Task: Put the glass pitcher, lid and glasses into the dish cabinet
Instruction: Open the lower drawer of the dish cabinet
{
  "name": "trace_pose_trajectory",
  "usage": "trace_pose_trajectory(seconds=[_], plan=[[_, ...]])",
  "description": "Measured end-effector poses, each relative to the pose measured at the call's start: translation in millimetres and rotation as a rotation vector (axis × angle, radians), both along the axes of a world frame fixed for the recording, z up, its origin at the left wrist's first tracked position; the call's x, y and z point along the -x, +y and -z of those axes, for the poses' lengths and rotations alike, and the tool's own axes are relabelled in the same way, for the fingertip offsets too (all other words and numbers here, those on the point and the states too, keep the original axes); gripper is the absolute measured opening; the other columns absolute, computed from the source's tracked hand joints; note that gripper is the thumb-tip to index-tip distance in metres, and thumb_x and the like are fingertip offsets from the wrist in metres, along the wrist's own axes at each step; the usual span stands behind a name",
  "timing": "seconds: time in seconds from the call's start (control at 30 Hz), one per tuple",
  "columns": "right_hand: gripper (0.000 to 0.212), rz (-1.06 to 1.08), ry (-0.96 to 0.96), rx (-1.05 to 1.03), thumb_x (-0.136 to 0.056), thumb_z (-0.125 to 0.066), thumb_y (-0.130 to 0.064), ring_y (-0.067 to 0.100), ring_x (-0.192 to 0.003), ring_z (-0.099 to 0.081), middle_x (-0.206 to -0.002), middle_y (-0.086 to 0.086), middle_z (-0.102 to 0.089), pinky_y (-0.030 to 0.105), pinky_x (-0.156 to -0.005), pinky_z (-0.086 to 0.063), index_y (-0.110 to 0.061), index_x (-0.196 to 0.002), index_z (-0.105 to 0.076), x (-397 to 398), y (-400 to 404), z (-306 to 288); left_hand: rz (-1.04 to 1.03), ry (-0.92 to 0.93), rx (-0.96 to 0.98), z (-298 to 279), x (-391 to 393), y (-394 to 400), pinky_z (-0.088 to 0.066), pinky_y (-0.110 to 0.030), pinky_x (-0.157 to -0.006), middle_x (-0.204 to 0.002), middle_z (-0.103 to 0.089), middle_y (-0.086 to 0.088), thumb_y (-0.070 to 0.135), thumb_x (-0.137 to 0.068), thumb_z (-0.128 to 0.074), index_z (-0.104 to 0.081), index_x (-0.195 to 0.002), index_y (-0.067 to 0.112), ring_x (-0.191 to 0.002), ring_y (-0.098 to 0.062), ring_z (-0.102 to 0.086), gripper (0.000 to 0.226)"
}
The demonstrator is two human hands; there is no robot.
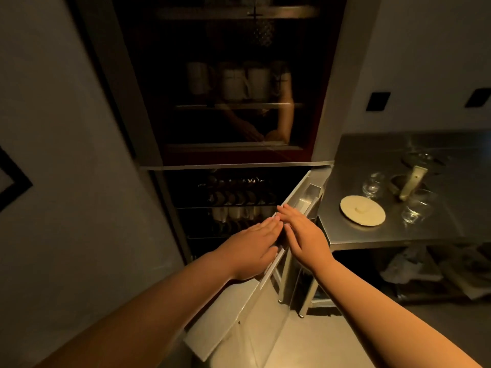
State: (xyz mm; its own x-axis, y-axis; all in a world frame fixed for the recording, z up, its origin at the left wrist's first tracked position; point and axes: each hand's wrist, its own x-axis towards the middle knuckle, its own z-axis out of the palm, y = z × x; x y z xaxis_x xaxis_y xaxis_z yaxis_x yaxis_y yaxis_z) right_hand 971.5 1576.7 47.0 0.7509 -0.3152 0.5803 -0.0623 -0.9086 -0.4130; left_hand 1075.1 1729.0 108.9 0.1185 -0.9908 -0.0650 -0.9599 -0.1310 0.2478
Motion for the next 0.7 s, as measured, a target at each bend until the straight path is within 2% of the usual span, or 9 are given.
trace_pose_trajectory(seconds=[0.2, 0.37, 0.47, 0.7], plan=[[0.042, 0.086, 0.025, -0.027, -0.096, -0.037, -0.027, 0.005, -0.137, -0.031, -0.143, -0.003, -0.044, 0.022, -0.111, -0.028, -0.017, -0.135, -0.048, 21.4, 6.3, 3.0, 0.082, 0.017, 0.009, 2.7, 3.0, -9.4, -0.007, -0.031, -0.119, -0.159, 0.006, 0.005, 0.032, -0.103, -0.022, 0.001, -0.151, 0.022, -0.143, -0.004, 0.007, 0.054], [0.044, 0.115, 0.015, -0.048, -0.095, -0.039, -0.035, 0.005, -0.132, -0.037, -0.141, -0.009, -0.042, 0.023, -0.106, -0.034, -0.020, -0.134, -0.048, 40.3, 5.1, -1.6, 0.117, 0.008, 0.027, 4.3, 16.7, -16.7, -0.004, -0.028, -0.118, -0.159, 0.006, 0.004, 0.034, -0.103, -0.023, 0.000, -0.151, 0.022, -0.144, -0.007, 0.005, 0.055], [0.042, 0.097, 0.018, -0.009, -0.093, -0.042, -0.034, 0.003, -0.129, -0.040, -0.139, -0.013, -0.042, 0.022, -0.102, -0.037, -0.020, -0.131, -0.051, 52.1, -2.4, -5.5, 0.117, 0.020, 0.037, 5.2, 28.0, -20.9, -0.004, -0.027, -0.116, -0.159, 0.007, 0.005, 0.037, -0.103, -0.024, 0.000, -0.152, 0.023, -0.144, -0.008, 0.005, 0.056], [0.048, 0.038, 0.083, 0.020, -0.097, -0.033, -0.046, 0.014, -0.128, -0.046, -0.138, -0.001, -0.050, 0.034, -0.101, -0.044, -0.017, -0.132, -0.050, 80.1, -26.4, -9.7, 0.102, 0.060, 0.067, 11.7, 53.6, -35.1, 0.002, -0.023, -0.109, -0.158, 0.012, 0.007, 0.043, -0.101, -0.026, 0.003, -0.151, 0.026, -0.144, -0.008, 0.009, 0.060]])
